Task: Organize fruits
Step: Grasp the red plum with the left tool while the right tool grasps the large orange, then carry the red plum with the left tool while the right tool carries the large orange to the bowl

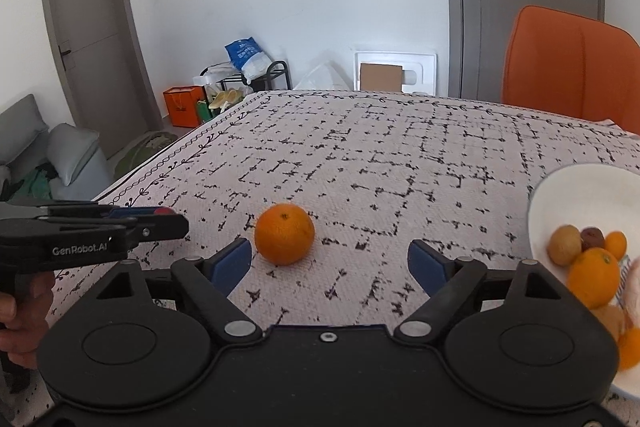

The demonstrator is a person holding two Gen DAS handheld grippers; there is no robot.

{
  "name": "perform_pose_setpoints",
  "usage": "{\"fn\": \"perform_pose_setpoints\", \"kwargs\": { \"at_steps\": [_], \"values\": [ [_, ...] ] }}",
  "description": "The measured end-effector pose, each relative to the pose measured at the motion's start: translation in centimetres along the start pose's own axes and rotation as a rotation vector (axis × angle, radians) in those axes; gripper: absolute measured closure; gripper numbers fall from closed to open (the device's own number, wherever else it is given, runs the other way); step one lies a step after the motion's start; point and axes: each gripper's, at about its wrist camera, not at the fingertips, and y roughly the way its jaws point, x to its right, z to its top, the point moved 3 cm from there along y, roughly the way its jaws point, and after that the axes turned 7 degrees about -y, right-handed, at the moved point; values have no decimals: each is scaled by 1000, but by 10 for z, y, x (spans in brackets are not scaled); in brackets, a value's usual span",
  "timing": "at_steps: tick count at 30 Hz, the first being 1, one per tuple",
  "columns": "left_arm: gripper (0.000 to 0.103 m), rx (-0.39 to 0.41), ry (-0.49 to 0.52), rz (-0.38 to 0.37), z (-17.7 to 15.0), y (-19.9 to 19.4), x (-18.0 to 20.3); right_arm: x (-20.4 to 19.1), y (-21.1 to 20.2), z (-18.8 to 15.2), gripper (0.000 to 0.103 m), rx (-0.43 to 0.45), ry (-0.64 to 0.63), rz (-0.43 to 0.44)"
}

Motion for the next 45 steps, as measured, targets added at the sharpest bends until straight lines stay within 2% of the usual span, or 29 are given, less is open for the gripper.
{"fn": "perform_pose_setpoints", "kwargs": {
  "at_steps": [5,13,14,17,25,31,32,33,37,38,40,41,43,44,45],
  "values": [
    [82,4,-15,12,0,-2,-7,-3,11,3,26,-16,-18,6],
    [82,11,-26,25,0,-9,-15,-11,24,8,27,-30,-43,21],
    [82,12,-26,26,0,-10,-16,-13,25,9,29,-31,-49,26],
    [82,19,-23,27,1,-14,-16,-19,31,10,66,-50,-62,62],
    [82,26,-10,24,2,-17,-7,-14,15,7,70,-41,-41,60],
    [82,30,22,0,1,-17,10,-4,-1,1,86,-22,-20,48],
    [82,31,26,-4,1,-18,13,-3,-2,1,94,-23,-17,45],
    [82,32,29,-7,1,-18,15,-2,-4,0,94,-27,-14,45],
    [82,29,33,-14,-2,-18,19,0,-3,-4,92,-40,-4,52],
    [82,28,34,-14,-2,-18,19,0,-2,-4,87,-41,-3,53],
    [82,27,37,-13,-2,-17,18,-1,-2,-4,84,-38,-5,52],
    [82,26,37,-11,-2,-17,17,-2,0,-4,77,-39,-7,55],
    [82,24,31,-6,-2,-17,14,-3,1,-3,55,-36,-11,55],
    [82,24,28,-4,-2,-16,12,-4,2,-3,39,-34,-12,45],
    [82,23,25,-2,-2,-16,11,-5,3,-2,36,-25,-16,32]
  ]
}}
